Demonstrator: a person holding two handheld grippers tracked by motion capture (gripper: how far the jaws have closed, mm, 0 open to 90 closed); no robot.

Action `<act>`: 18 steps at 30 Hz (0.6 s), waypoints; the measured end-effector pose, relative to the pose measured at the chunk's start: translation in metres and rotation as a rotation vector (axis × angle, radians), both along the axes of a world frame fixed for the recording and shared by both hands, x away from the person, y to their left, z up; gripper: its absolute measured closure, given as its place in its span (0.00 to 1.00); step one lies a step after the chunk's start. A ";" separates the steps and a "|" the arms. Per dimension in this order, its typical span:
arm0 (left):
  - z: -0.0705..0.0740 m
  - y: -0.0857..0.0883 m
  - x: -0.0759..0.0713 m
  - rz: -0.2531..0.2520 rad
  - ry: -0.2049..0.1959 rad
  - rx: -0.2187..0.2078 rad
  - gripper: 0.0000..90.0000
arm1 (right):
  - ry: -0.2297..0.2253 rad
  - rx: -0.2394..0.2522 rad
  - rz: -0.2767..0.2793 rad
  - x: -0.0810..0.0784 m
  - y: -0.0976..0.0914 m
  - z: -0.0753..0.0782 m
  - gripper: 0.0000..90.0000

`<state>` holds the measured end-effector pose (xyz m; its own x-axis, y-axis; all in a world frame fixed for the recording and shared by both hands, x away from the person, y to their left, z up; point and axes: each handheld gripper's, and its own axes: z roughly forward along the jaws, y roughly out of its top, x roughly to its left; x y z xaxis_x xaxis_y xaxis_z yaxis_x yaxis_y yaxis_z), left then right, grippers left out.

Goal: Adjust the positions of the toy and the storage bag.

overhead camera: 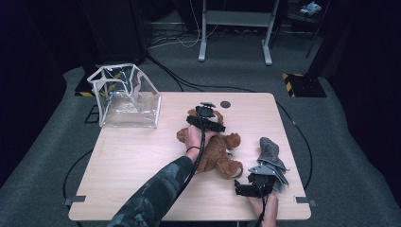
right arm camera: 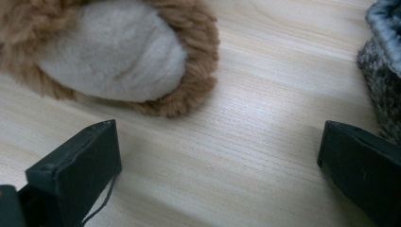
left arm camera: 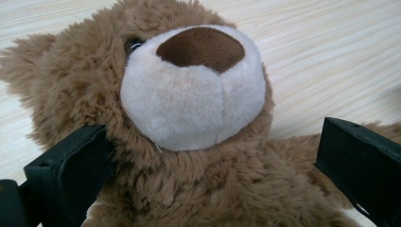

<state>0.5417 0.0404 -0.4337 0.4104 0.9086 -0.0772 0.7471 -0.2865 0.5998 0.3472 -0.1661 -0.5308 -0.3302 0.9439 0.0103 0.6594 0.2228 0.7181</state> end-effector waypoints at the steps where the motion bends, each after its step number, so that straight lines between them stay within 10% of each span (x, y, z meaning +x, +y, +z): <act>1: 0.001 0.001 0.001 0.005 -0.009 0.003 0.00 | -0.001 -0.001 0.001 0.000 0.000 0.000 0.00; 18: -0.035 0.015 0.001 0.056 -0.040 0.015 0.00 | -0.002 -0.014 0.004 0.000 0.000 0.000 0.00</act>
